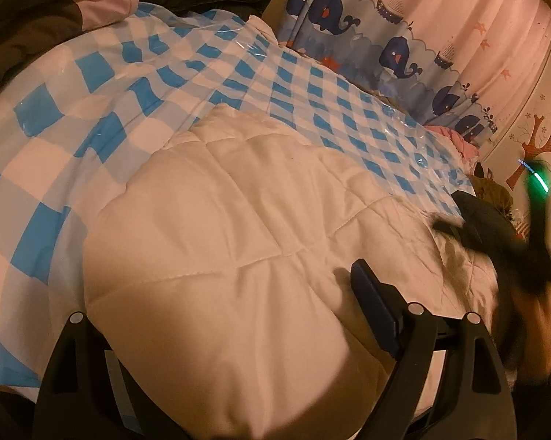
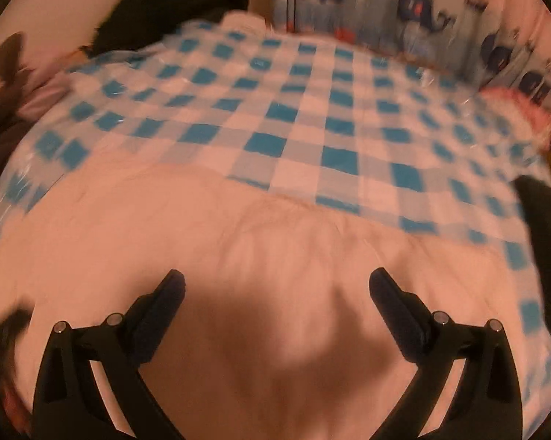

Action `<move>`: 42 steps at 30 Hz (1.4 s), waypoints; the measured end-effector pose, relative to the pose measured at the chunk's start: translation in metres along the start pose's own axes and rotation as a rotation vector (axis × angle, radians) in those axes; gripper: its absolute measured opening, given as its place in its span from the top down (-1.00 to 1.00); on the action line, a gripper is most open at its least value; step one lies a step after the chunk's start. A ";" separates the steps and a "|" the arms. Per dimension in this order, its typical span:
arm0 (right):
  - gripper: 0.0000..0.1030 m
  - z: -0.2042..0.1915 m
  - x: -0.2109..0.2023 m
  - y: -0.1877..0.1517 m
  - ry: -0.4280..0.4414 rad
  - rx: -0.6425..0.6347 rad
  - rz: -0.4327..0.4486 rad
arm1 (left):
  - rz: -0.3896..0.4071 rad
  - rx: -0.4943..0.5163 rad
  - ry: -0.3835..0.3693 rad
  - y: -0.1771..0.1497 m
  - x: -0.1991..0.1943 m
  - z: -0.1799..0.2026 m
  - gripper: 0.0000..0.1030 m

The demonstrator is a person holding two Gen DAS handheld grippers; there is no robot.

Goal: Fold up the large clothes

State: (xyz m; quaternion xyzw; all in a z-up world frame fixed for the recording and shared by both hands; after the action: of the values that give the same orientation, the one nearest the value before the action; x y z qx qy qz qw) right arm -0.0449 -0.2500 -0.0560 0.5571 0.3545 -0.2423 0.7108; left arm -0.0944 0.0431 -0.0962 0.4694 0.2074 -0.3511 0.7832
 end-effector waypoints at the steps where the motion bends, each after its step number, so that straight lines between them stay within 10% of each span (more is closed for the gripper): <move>1: -0.88 -0.002 0.001 -0.014 -0.017 -0.003 -0.009 | -0.003 -0.006 -0.001 0.000 -0.001 -0.001 -0.56; 18: -0.88 -0.022 -0.020 -0.081 0.016 0.029 0.040 | -0.003 -0.002 0.016 -0.009 -0.006 0.008 -0.73; 24: -0.88 -0.016 -0.043 -0.063 -0.047 0.016 0.163 | -0.085 -0.344 -0.162 -0.010 0.008 -0.045 -0.74; 29: -0.88 -0.018 -0.014 -0.067 -0.015 0.008 0.062 | -0.080 -0.349 -0.204 -0.013 0.013 -0.043 -0.74; 32: -0.88 -0.009 -0.037 -0.057 -0.039 0.024 0.158 | -0.050 -0.355 -0.243 -0.013 0.011 -0.042 -0.25; 36: -0.89 -0.005 -0.002 -0.066 -0.058 -0.001 0.037 | -0.027 -0.338 -0.239 -0.008 0.008 -0.036 -0.06; 42: -0.89 -0.007 -0.024 -0.059 -0.061 -0.018 0.115 | -0.002 -0.323 -0.208 0.000 0.000 -0.027 0.19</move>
State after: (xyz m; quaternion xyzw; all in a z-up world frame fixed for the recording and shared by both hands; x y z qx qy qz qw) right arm -0.1053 -0.2598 -0.0744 0.5626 0.3019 -0.2148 0.7390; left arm -0.0942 0.0669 -0.1090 0.2987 0.1793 -0.3607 0.8651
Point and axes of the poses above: each gripper's, at about its wrist camera, not at the fingertips, and x roughly the way its jaws point, z to its right, y to its top, the point moved 4 cm from there along x, roughly the way its jaws point, and after that the axes turned 4 degrees about -x, right-handed, at the moved point
